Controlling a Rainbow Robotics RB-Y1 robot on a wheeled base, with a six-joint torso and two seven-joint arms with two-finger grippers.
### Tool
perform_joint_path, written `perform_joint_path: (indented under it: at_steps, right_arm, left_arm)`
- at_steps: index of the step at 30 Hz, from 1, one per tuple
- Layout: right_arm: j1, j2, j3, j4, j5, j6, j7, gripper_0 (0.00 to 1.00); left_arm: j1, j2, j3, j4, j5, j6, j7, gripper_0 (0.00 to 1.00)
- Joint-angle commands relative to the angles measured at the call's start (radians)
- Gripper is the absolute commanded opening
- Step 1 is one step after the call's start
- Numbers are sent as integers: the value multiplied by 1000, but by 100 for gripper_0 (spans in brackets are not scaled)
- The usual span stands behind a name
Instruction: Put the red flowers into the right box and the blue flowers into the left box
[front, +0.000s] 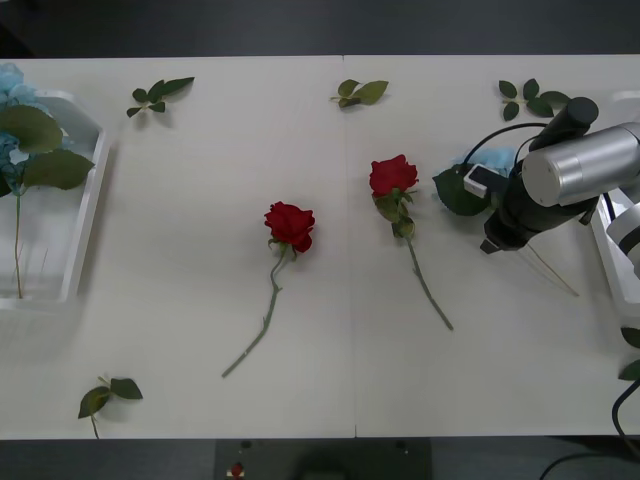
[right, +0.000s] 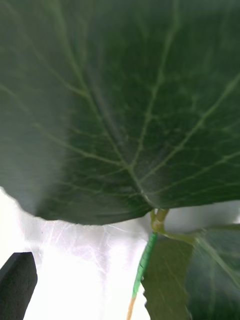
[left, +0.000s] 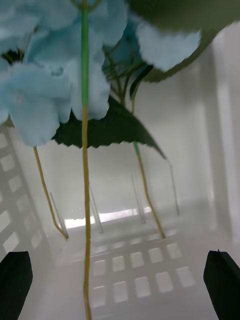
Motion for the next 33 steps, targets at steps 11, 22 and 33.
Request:
perform_joint_path:
  at_steps: [11,22,33]
  right_arm:
    - [-78,37,0,72,27,-36,47,51]
    - [-78,41,0,76,31,-37,47,0]
    - [-78,26,-91,78,-81,-3,58,0]
  left_arm:
    - [-26,27,137,-194,169,279,40,100]
    - [-24,-62,63,-428,201,314,330,100]
    - [-24,-221,15,-721,99,299,629,100]
